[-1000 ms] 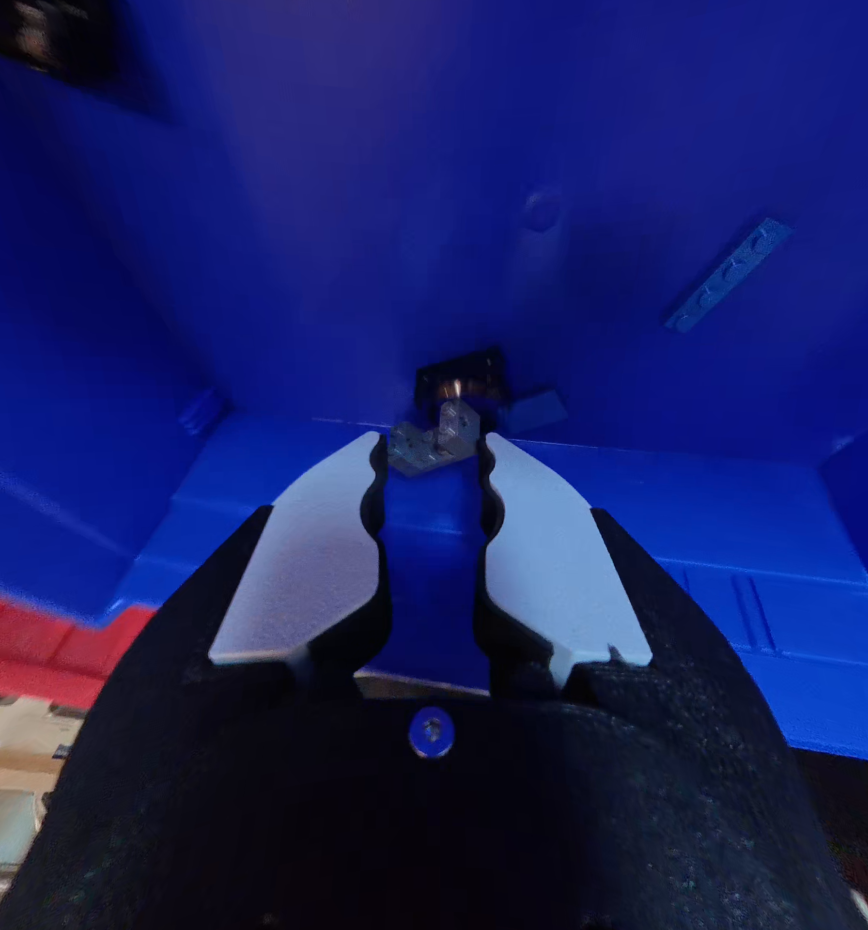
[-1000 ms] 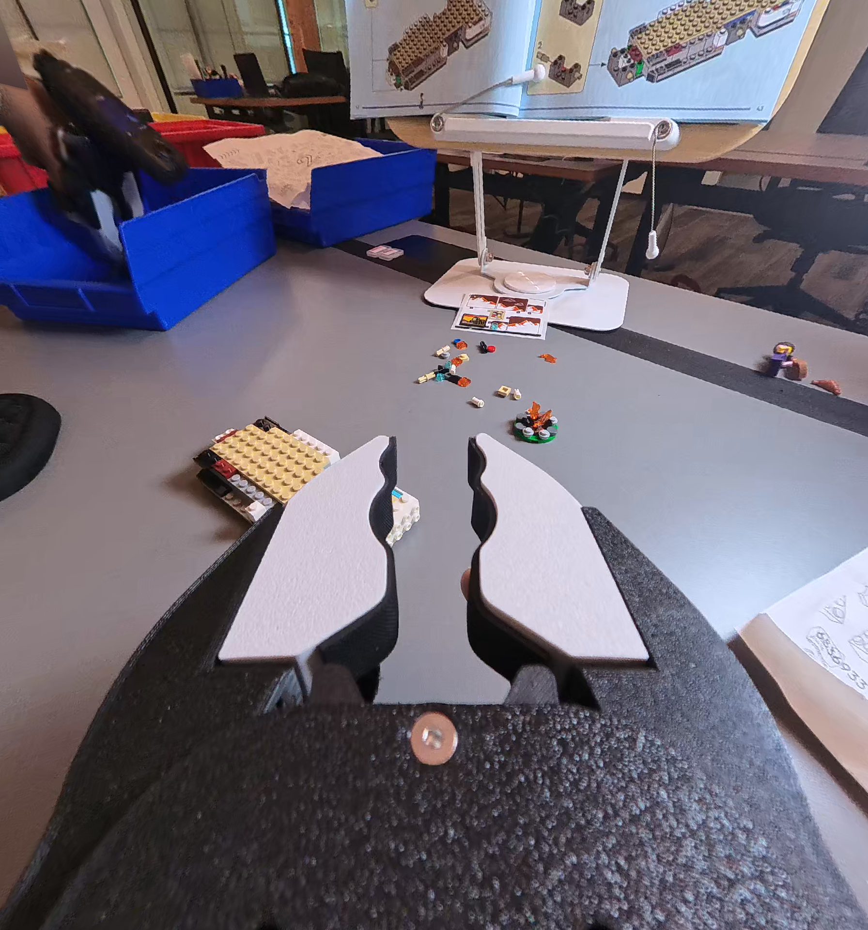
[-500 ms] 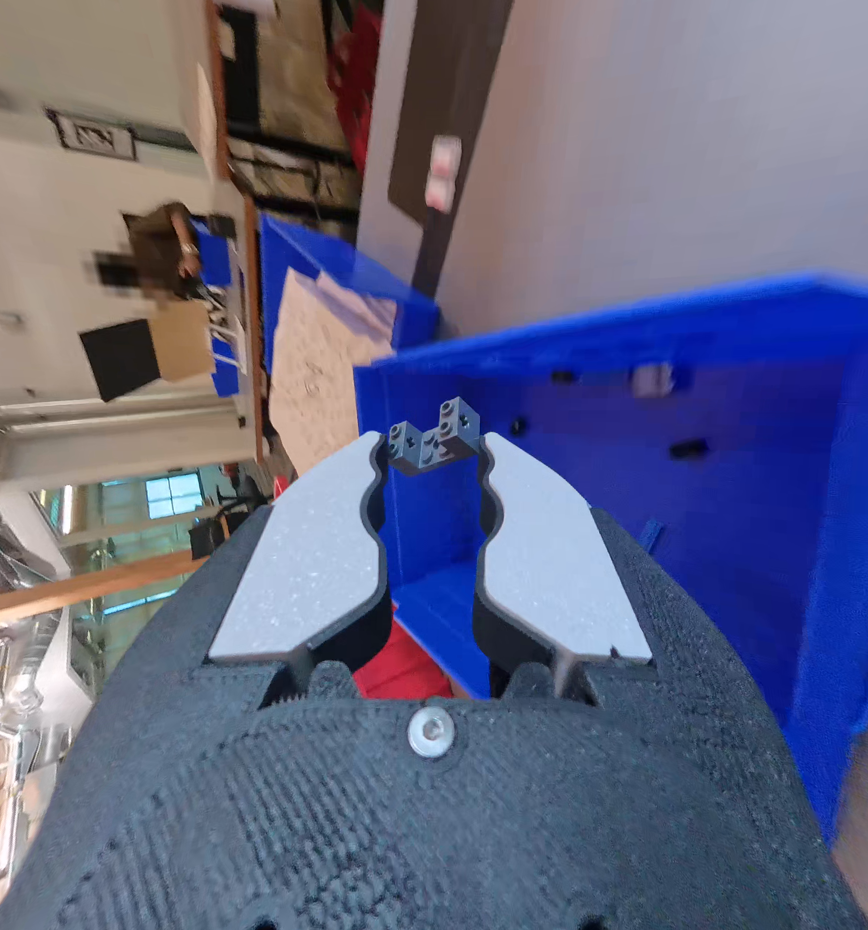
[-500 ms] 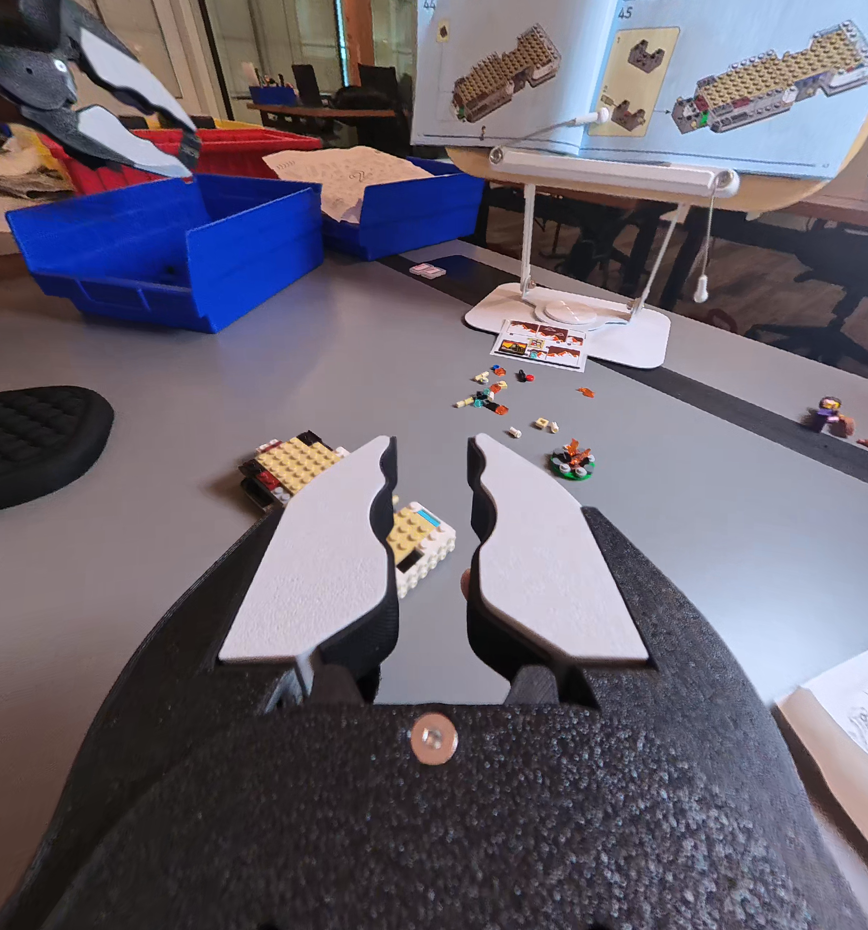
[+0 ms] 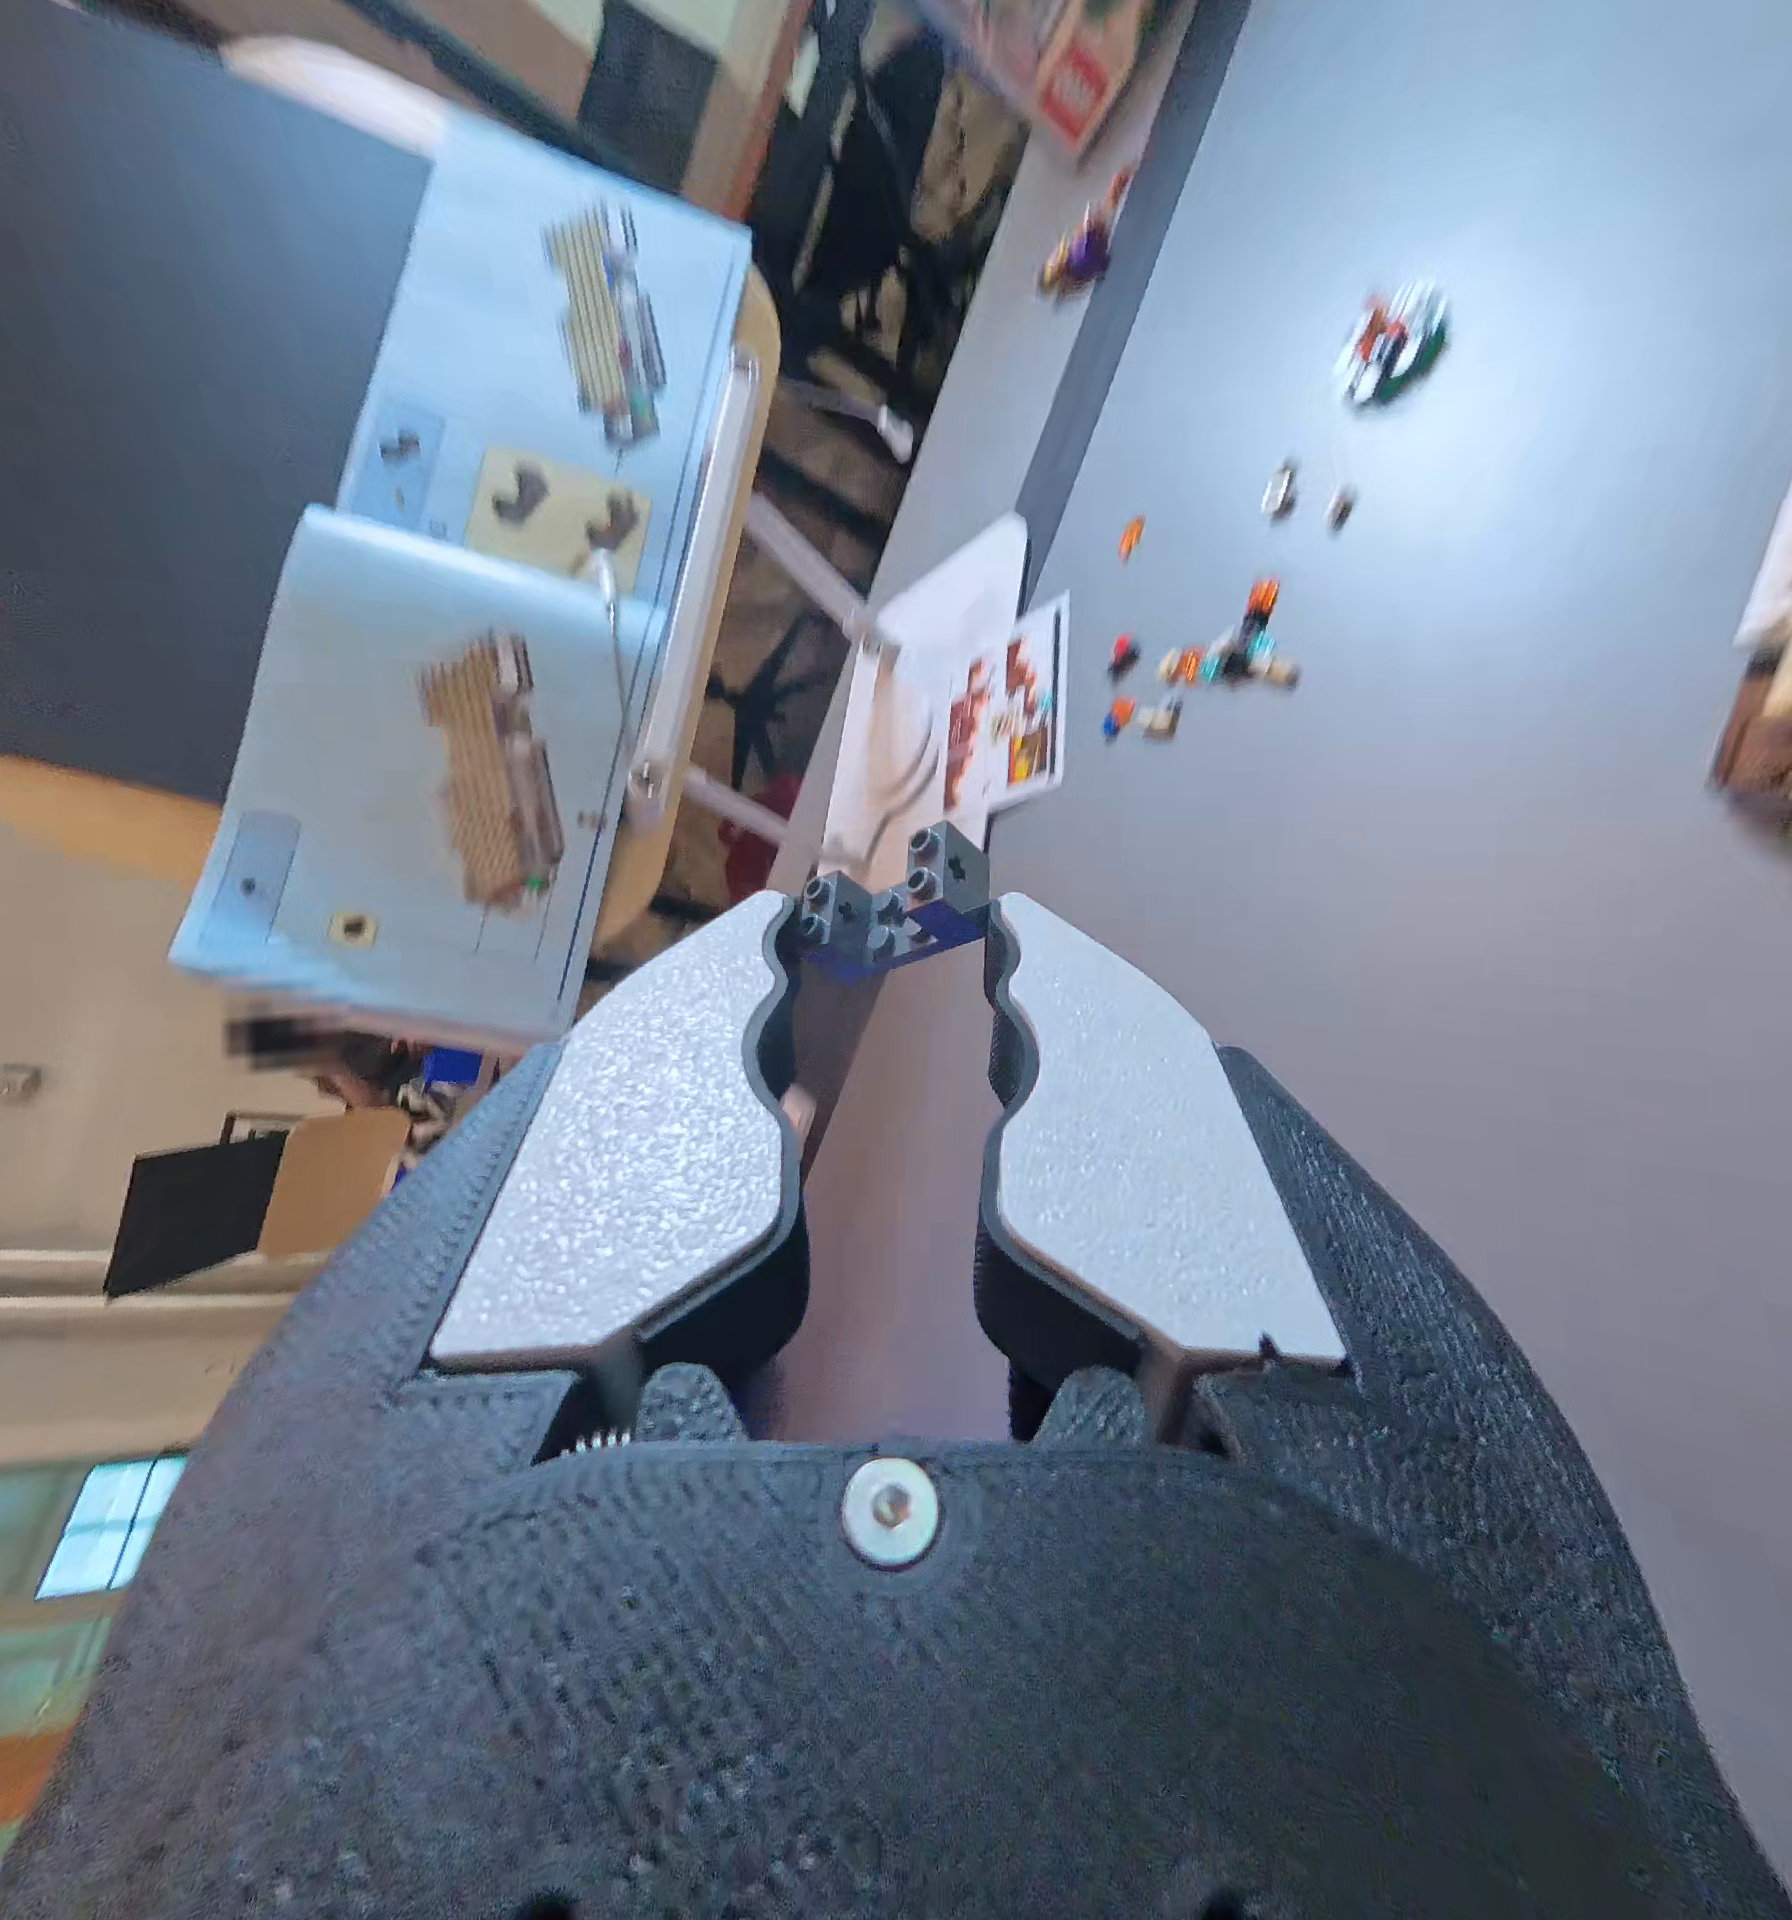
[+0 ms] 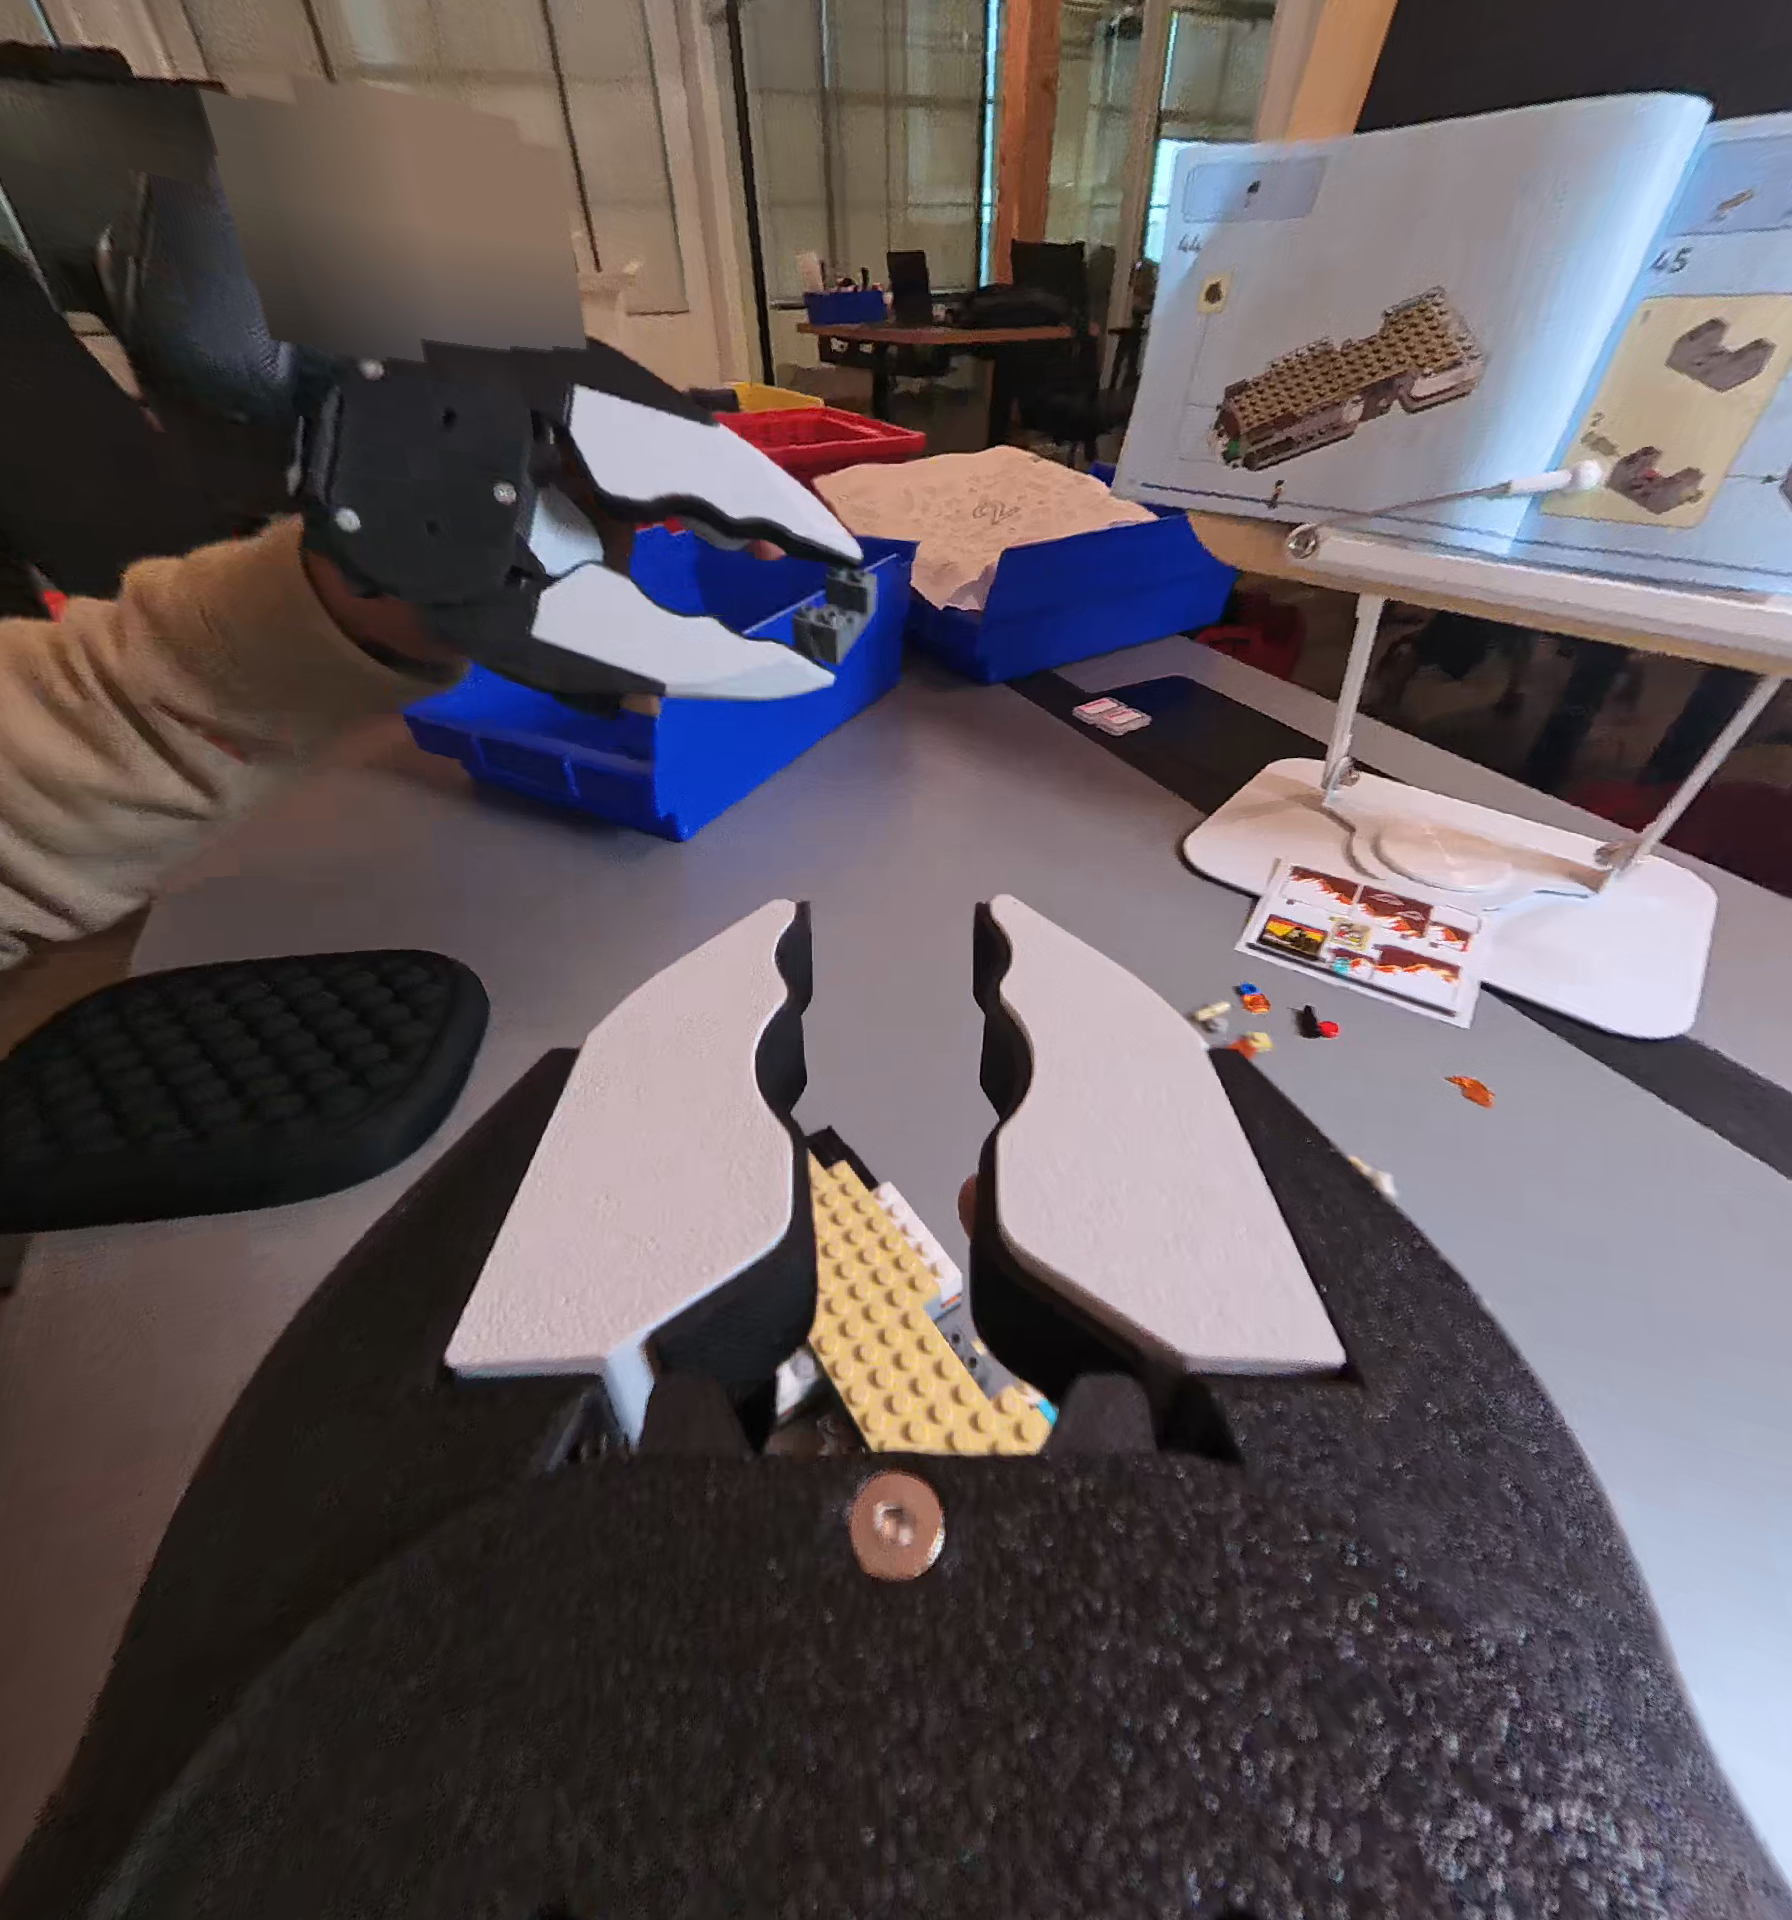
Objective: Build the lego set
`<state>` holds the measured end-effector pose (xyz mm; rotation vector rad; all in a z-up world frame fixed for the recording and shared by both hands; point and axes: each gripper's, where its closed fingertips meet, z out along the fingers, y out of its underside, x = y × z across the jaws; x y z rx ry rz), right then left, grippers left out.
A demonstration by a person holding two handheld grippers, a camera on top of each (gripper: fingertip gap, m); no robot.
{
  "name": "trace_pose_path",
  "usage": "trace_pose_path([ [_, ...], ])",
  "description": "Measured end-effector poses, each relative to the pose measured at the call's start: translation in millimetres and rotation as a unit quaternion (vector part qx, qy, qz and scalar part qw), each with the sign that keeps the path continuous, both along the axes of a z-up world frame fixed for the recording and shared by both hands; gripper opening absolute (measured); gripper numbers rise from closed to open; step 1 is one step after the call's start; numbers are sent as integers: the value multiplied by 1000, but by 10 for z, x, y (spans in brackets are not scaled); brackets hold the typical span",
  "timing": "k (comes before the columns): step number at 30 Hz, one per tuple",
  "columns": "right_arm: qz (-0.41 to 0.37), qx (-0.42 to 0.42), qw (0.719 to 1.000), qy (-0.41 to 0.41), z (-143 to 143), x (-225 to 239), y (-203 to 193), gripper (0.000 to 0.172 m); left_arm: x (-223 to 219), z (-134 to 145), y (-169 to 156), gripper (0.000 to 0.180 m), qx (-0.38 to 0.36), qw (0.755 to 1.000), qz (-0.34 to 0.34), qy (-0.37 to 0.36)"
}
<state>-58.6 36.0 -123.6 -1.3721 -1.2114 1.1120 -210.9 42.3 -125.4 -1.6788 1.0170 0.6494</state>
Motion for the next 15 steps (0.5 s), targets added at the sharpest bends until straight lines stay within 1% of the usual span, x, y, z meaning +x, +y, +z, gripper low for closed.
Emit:
trace_pose_path([
  [4, 44, -85, 995, 3, -29, -138, -64, 39, 622, 17, 11, 34, 65, 994, -75, -44],
  [6, 52, -107, 993, 7, -42, -167, -88, 40, 839, -14, -31, 34, 85, 989, -103, -57],
  [9, 52, -119, 992, -5, -125, -207, -99, 41, 1031, -87, -79, 34, 102, 986, -126, -51],
  [13, 47, -109, 992, -30, -271, -309, -157, 43, 1186, -250, -82, 34, 82, 987, -136, -35],
  [14, 36, -97, 994, -42, -314, -332, -146, 40, 1216, -287, -78, 34, 79, 987, -138, -30],
  [15, 26, -86, 994, -55, -359, -348, -129, 30, 1237, -313, -74, 33, 78, 987, -139, -27],
])
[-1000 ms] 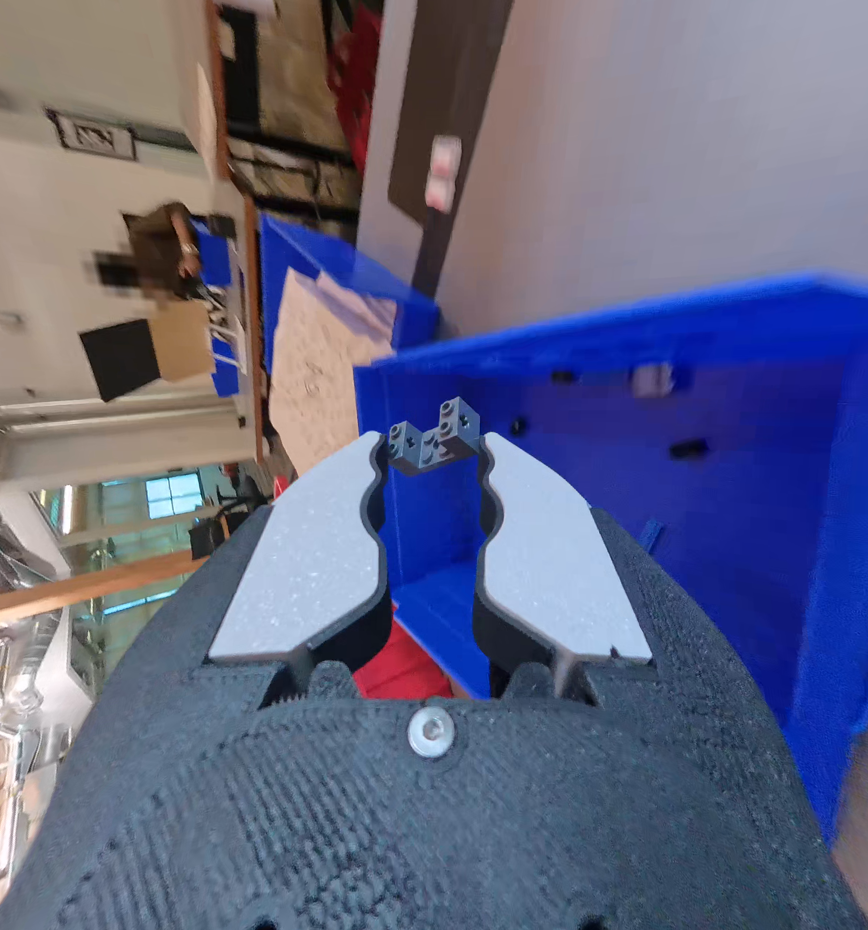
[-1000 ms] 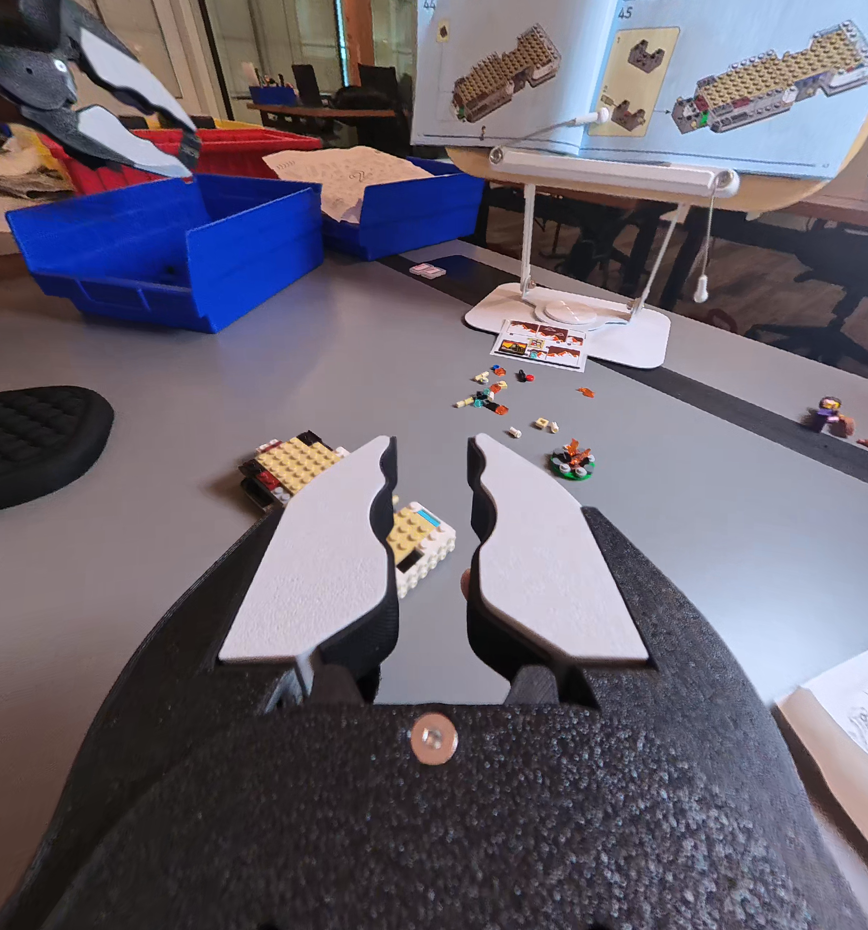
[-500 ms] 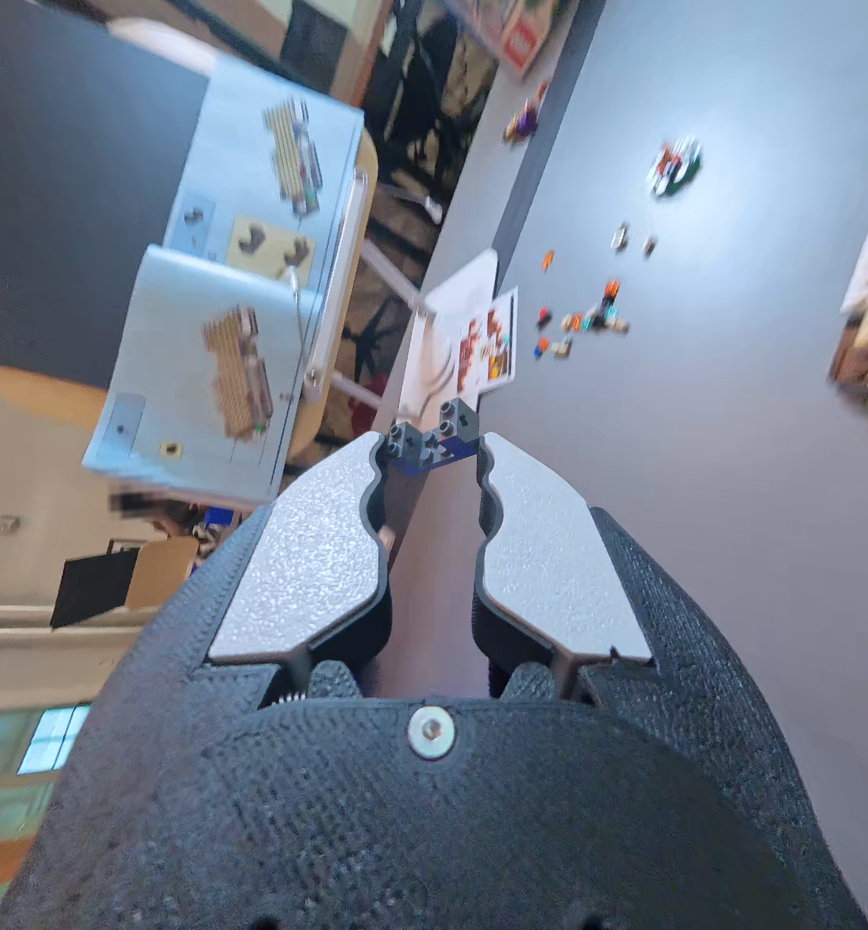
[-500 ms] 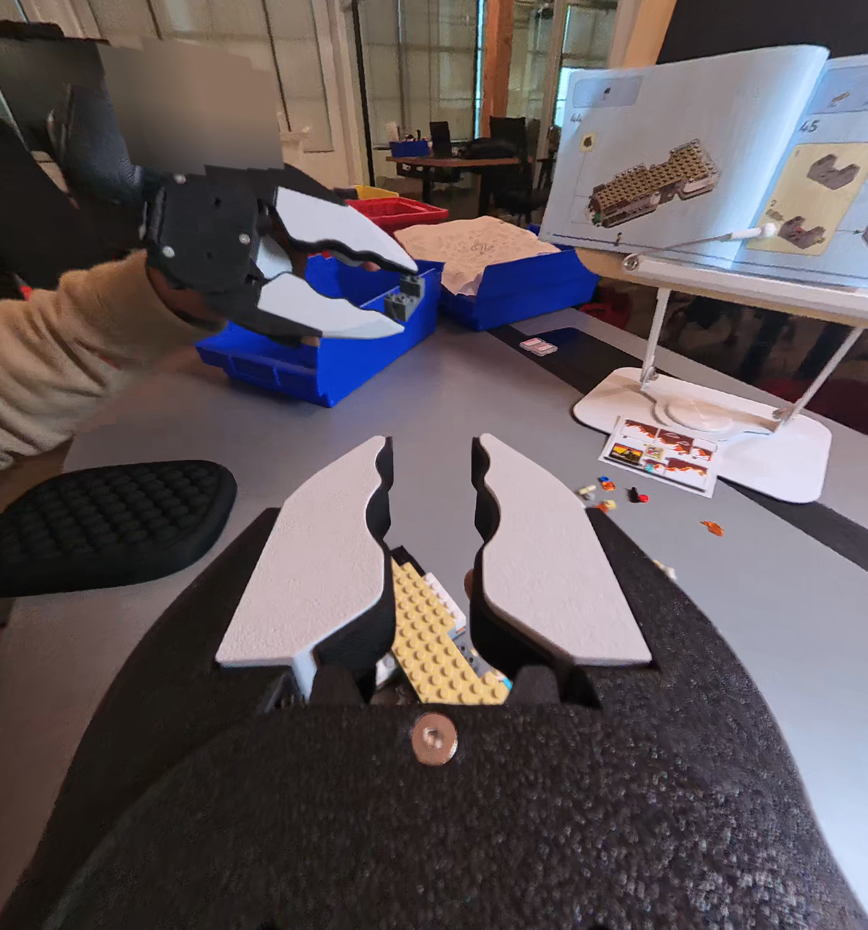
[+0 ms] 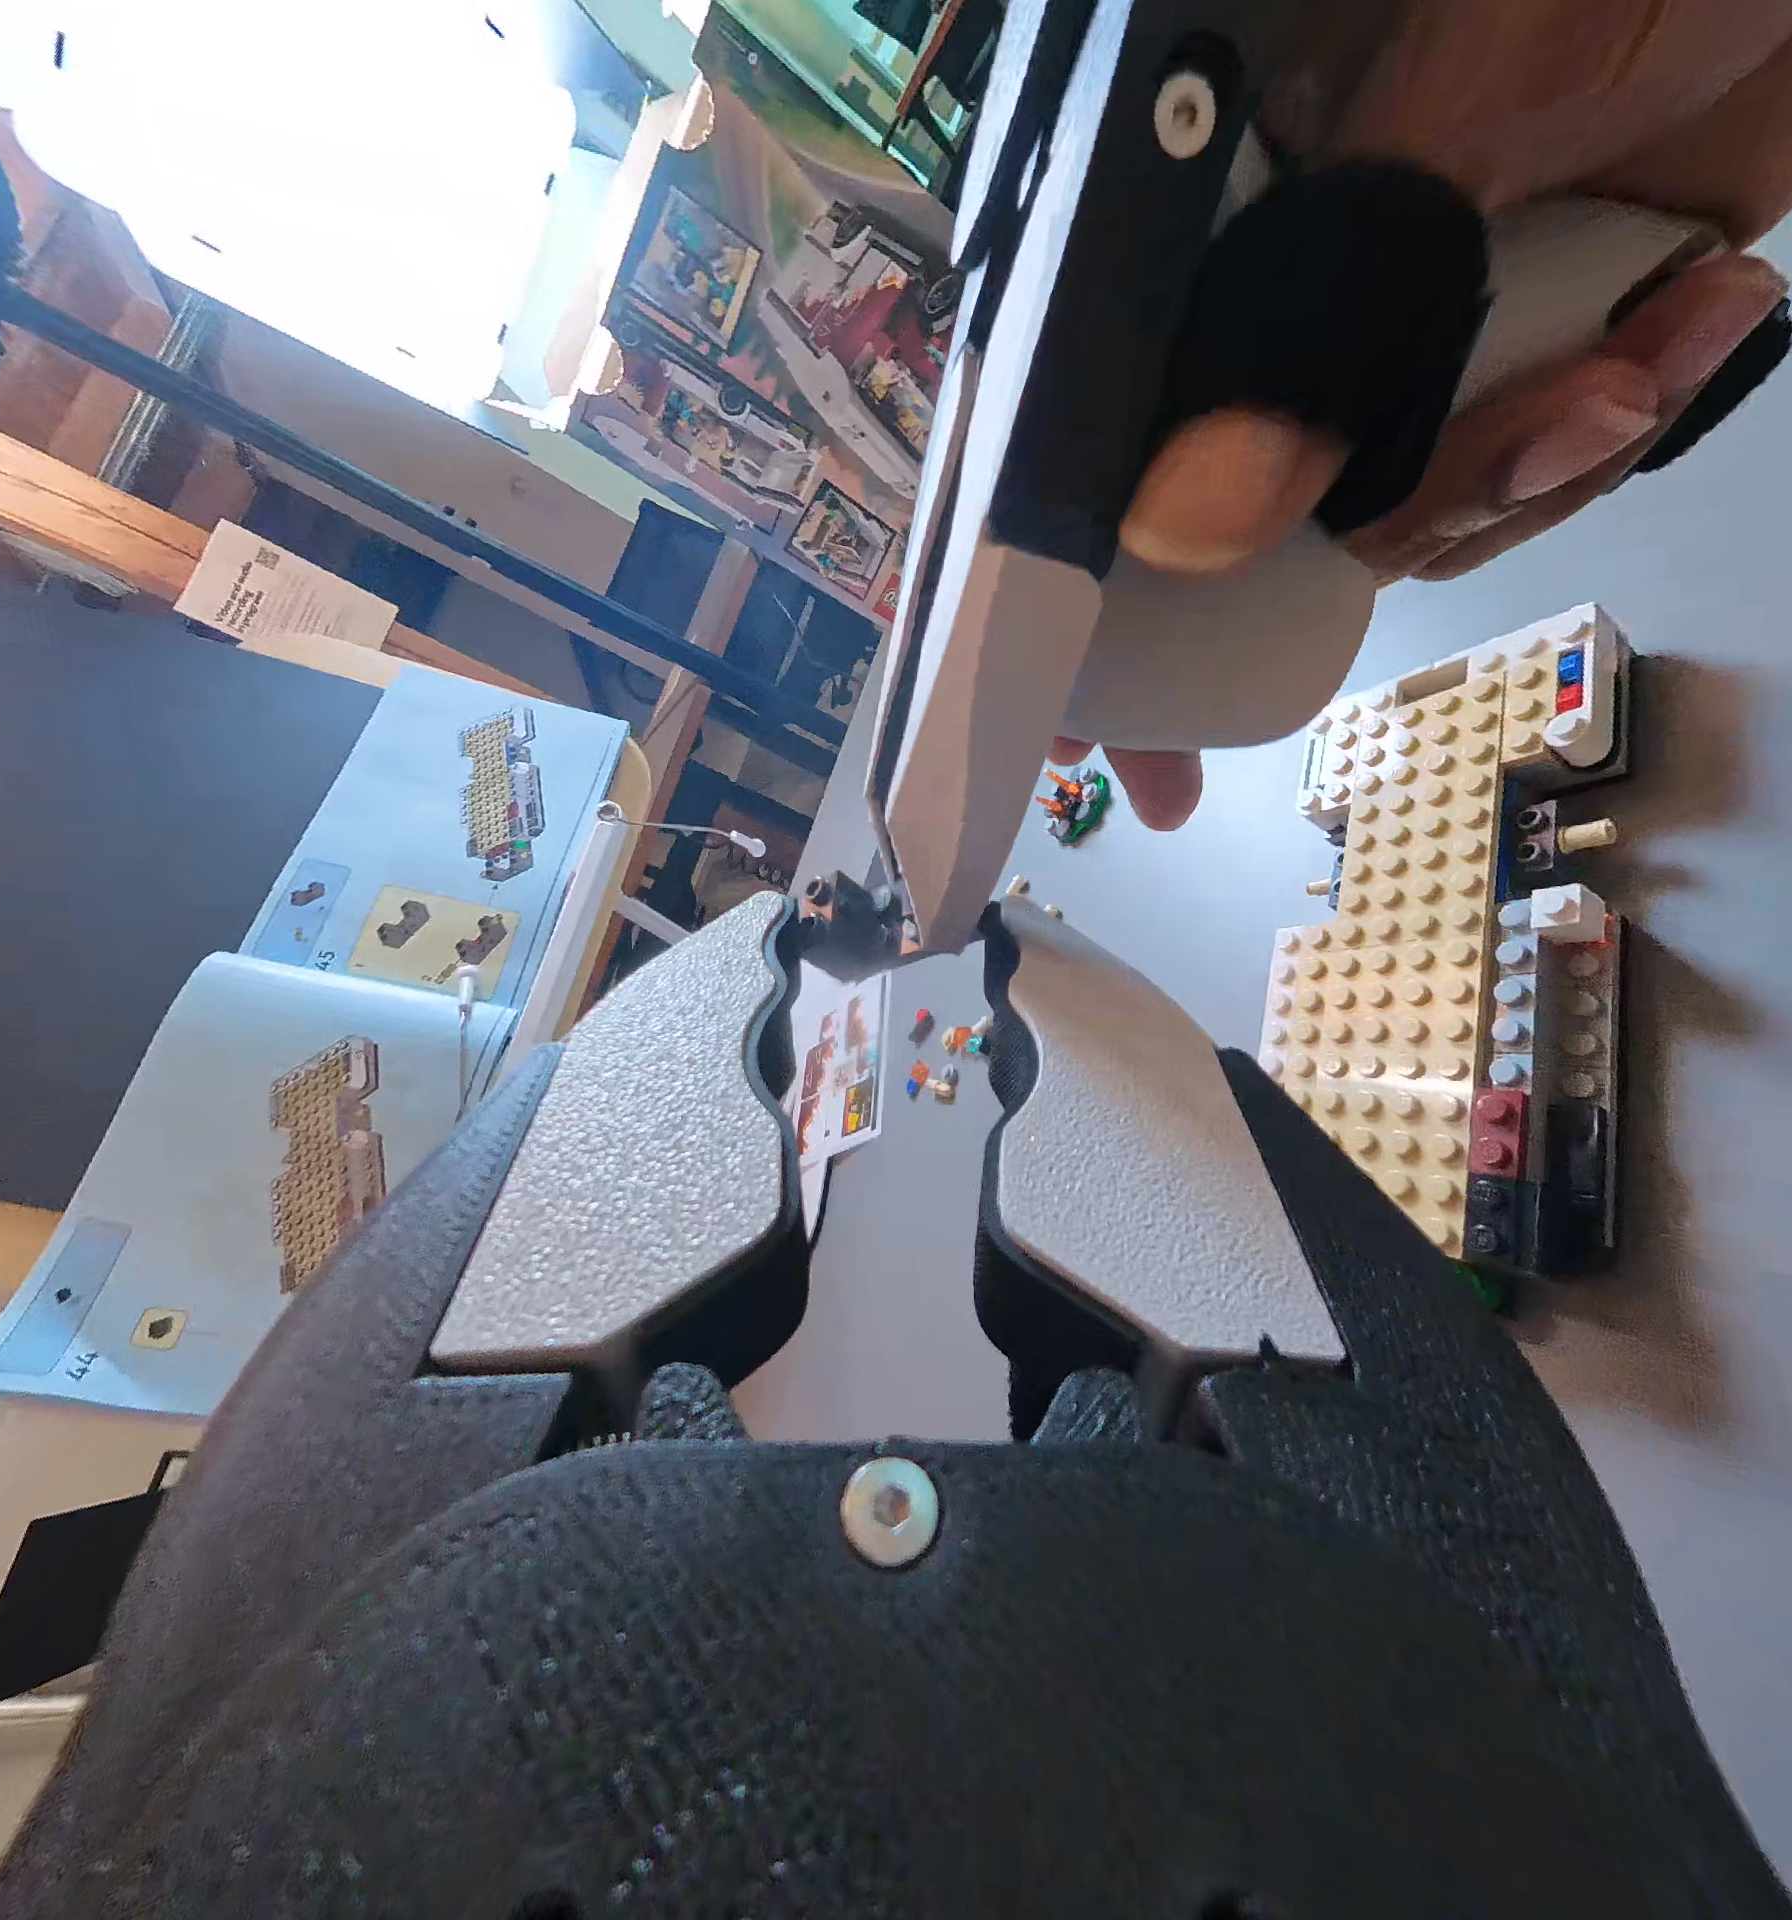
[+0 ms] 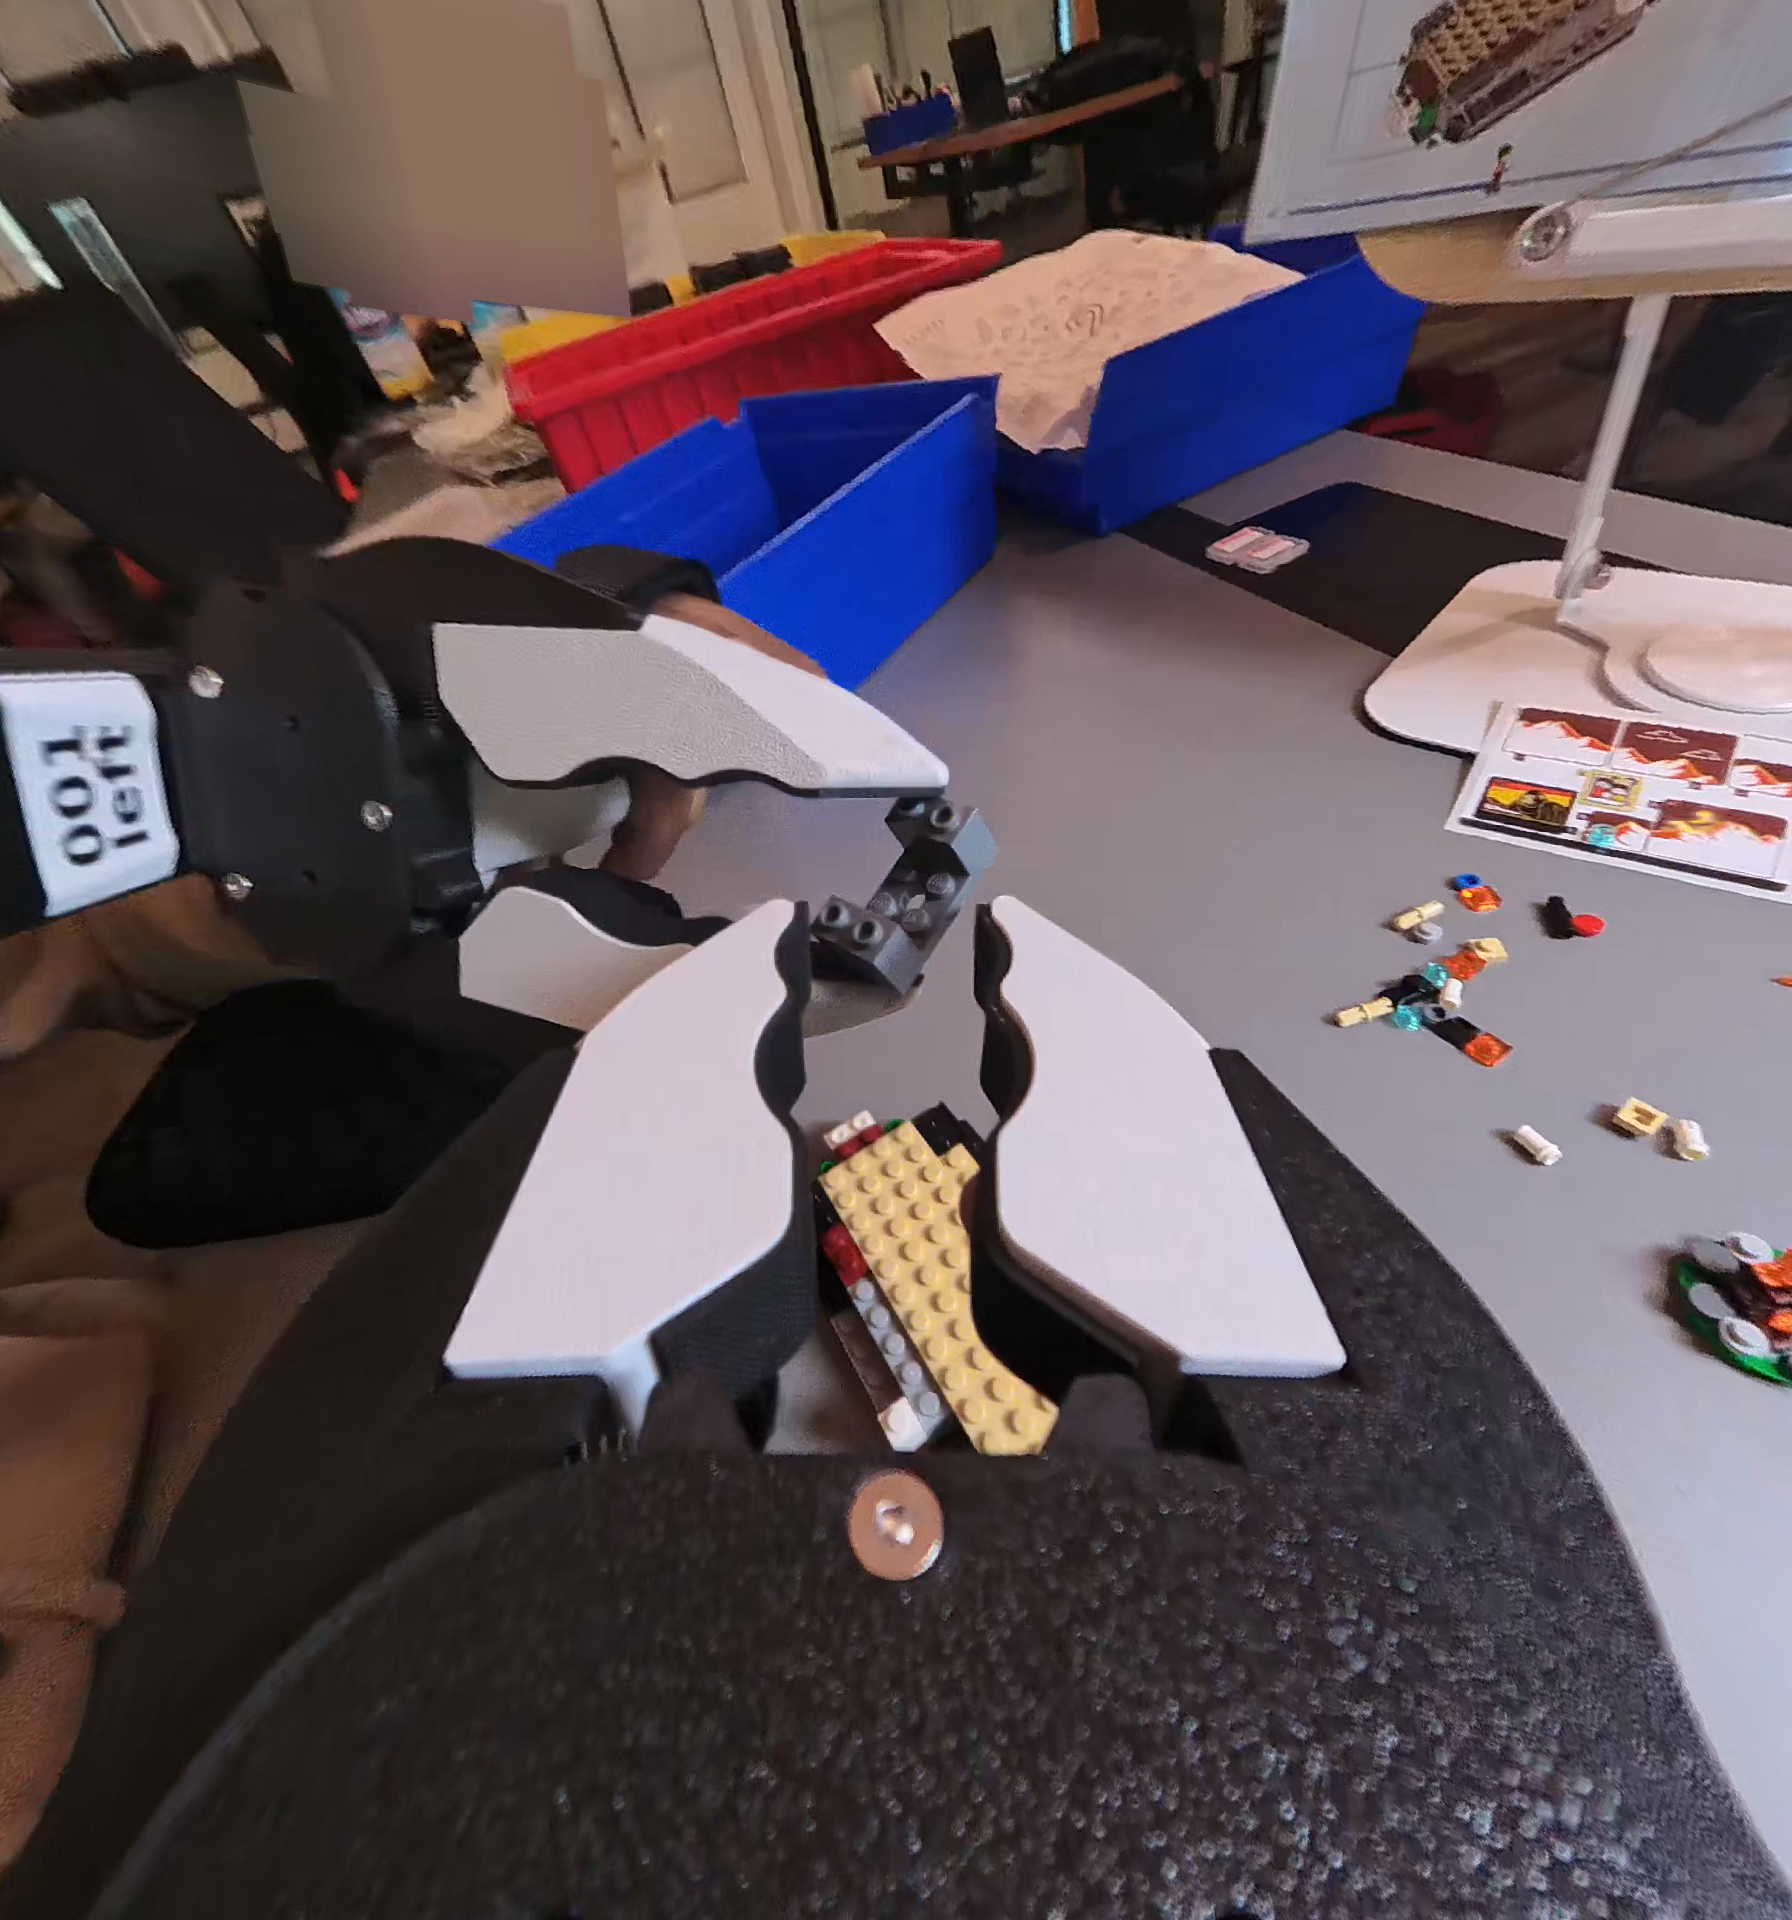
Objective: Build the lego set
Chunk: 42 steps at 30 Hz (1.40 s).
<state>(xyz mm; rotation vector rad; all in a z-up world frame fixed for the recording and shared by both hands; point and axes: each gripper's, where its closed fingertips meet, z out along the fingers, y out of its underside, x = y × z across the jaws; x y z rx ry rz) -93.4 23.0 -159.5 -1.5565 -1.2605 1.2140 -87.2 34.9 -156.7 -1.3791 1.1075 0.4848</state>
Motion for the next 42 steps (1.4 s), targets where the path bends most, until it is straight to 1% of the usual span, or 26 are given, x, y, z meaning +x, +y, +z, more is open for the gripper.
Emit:
trace_pose_path([
  [2, -2, 5, 1000, -21, -64, -12, 8, 28, -16, -70, 23, 34, -8, 1000, 9, 9],
  [5, 13, -1, 999, -29, -91, 14, -3, 27, -1, -101, 0, 34, -22, 1000, -4, -18],
  [8, 39, 4, 998, -41, -93, 96, -29, 26, 76, -107, -67, 36, -71, 992, -45, -98],
  [10, 72, 24, 996, -50, -74, 198, -75, 26, 167, -98, -151, 39, -126, 973, -92, -172],
  [12, 133, 39, 989, -60, -60, 339, -209, 26, 253, -69, -246, 39, -184, 942, -140, -243],
  [15, 188, 56, 977, -80, -109, 528, -377, 26, 398, -95, -392, 40, -251, 902, -202, -288],
  [16, 206, 58, 973, -88, -151, 577, -449, 26, 452, -112, -445, 39, -266, 892, -220, -293],
  [18, 232, 61, 966, -98, -238, 640, -581, 26, 549, -176, -545, 35, -291, 879, -246, -286],
  [21, 255, 58, 959, -113, -364, 670, -708, 26, 665, -253, -697, 19, -303, 873, -283, -258],
  [24, 274, 58, 953, -119, -420, 685, -766, 26, 704, -302, -751, 18, -311, 872, -289, -242],
  [26, 278, 54, 952, -115, -387, 687, -761, 26, 690, -288, -754, 18, -309, 872, -290, -244],
  [29, 294, 49, 948, -112, -324, 721, -769, 26, 650, -252, -734, 33, -302, 873, -288, -253],
  [30, 296, 52, 948, -107, -304, 722, -777, 26, 644, -244, -742, 35, -306, 869, -292, -257],
  [32, 303, 49, 946, -102, -281, 712, -814, 26, 660, -255, -779, 34, -319, 861, -302, -258],
  [34, 303, 58, 945, -107, -304, 695, -816, 26, 685, -288, -827, 22, -324, 859, -311, -246],
  [36, 306, 55, 944, -108, -307, 697, -821, 26, 684, -299, -835, 22, -324, 861, -309, -244],
  [38, 303, 47, 947, -98, -277, 691, -816, 26, 671, -272, -838, 20, -325, 857, -311, -253],
  [42, 288, 45, 953, -84, -243, 675, -787, 25, 651, -245, -823, 19, -320, 860, -306, -254],
])
